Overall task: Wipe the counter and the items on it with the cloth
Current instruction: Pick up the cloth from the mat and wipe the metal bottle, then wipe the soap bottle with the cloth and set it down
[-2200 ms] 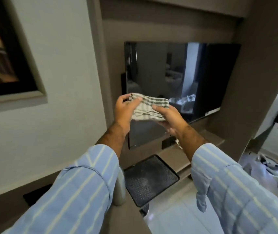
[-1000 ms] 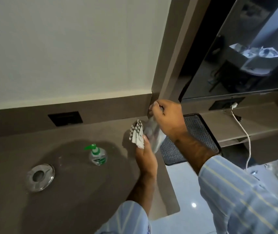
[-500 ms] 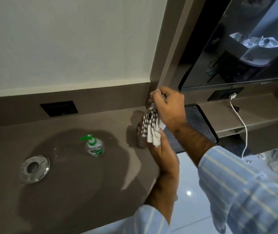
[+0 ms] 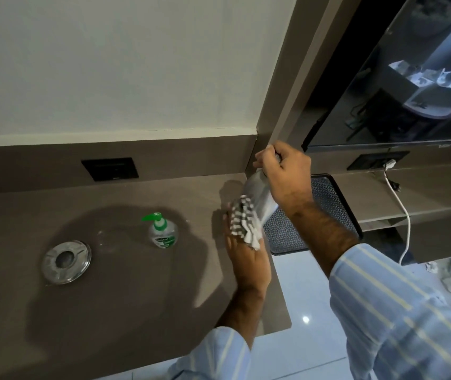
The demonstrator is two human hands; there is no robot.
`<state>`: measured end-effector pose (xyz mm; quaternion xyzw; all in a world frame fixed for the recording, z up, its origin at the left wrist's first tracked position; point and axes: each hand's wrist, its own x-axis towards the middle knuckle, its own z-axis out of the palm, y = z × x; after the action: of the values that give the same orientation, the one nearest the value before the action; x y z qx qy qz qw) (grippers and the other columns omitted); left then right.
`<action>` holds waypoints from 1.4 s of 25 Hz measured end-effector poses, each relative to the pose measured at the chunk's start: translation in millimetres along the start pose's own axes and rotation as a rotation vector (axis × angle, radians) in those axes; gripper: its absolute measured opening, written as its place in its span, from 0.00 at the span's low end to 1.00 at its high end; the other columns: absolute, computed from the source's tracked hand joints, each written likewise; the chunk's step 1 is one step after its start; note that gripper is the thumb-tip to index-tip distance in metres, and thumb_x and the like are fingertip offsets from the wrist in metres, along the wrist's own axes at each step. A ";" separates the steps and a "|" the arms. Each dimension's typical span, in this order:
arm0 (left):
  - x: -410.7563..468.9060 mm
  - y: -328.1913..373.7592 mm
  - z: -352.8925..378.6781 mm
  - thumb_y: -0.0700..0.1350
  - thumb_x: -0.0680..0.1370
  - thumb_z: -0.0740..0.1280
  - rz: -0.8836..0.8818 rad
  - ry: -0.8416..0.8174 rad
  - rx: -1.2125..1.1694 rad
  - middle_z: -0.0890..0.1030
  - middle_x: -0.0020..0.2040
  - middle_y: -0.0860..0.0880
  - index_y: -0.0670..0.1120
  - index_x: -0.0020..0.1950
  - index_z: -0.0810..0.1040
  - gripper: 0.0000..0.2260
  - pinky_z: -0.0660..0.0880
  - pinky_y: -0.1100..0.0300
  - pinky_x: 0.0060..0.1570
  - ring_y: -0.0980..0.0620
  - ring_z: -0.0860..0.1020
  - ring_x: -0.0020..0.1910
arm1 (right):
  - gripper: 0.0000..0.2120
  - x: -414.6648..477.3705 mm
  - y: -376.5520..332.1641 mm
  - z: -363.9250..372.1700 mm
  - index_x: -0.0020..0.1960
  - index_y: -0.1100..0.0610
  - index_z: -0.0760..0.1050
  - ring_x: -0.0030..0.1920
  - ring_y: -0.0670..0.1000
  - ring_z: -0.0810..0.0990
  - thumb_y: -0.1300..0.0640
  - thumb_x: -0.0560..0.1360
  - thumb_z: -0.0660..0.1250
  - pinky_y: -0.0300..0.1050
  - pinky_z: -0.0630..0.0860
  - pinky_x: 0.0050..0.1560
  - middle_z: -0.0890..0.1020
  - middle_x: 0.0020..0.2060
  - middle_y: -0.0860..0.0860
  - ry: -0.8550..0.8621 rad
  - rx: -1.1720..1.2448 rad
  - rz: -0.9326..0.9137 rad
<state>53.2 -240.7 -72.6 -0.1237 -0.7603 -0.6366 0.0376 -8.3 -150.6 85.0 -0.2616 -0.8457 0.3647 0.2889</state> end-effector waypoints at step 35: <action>108.3 -13.0 -235.7 0.36 0.73 0.70 0.453 -0.381 0.897 0.74 0.74 0.41 0.44 0.73 0.74 0.27 0.72 0.38 0.67 0.37 0.74 0.71 | 0.14 -107.0 -30.3 63.7 0.62 0.59 0.81 0.58 0.60 0.84 0.56 0.79 0.67 0.53 0.79 0.61 0.85 0.56 0.58 -0.455 -0.178 -0.351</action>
<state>-78.2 -458.0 -17.8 -0.3697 -0.9052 -0.1916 0.0848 15.9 -268.2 40.3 -0.0472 -0.9497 0.2827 0.1264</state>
